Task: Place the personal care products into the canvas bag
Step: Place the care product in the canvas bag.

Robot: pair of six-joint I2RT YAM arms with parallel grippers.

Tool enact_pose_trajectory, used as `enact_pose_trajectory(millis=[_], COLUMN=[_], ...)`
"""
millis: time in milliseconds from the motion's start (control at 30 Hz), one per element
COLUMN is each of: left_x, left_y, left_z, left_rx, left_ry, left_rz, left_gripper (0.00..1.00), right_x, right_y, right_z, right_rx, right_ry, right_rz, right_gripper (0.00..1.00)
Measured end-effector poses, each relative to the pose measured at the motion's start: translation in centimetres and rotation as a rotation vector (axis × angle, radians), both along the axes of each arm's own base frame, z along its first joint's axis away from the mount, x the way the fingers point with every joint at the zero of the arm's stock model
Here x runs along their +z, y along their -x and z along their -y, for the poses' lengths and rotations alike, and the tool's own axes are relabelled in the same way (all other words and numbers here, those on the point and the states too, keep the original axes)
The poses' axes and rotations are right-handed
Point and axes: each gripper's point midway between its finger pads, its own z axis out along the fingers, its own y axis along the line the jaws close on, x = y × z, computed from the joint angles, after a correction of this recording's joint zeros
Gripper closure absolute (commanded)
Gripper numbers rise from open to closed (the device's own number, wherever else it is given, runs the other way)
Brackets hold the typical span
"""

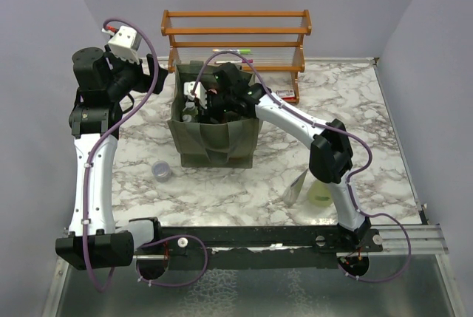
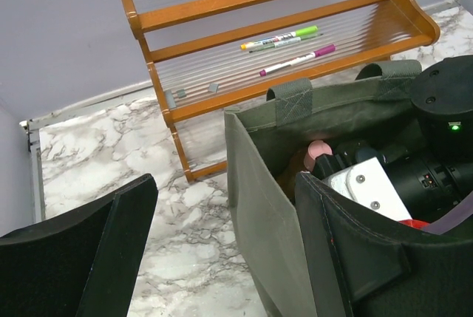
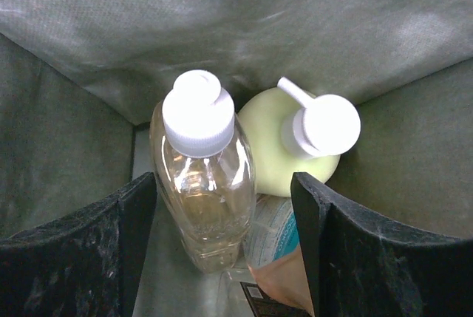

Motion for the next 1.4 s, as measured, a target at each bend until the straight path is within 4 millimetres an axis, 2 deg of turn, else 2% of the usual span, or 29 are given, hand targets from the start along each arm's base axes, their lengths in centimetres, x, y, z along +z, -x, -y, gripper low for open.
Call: enact_pose_trajectory(millis=[333, 600, 1200, 1400], left_x=[0.0, 0.0, -0.2, -0.3], left_y=[0.1, 0.2, 0.5, 0.5], left_z=[0.0, 0.0, 0.0, 0.0], left_rx=[-0.001, -0.001, -0.003, -0.004], left_ry=[-0.003, -0.005, -0.015, -0.016], left_rz=[0.002, -0.002, -0.009, -0.012], left_gripper=[0.22, 0.22, 0.22, 0.22], right_x=[1.8, 2.2, 2.9, 4.2], right_y=[0.0, -0.2, -0.4, -0.4], right_z=[-0.4, -0.3, -0.5, -0.5], right_rx=[-0.011, -0.024, -0.028, -0.043], right_ry=[-0.030, -0.038, -0.055, -0.079], right_rz=[-0.015, -0.024, -0.015, -0.014], right_gripper=[0.17, 0.12, 0.10, 0.09])
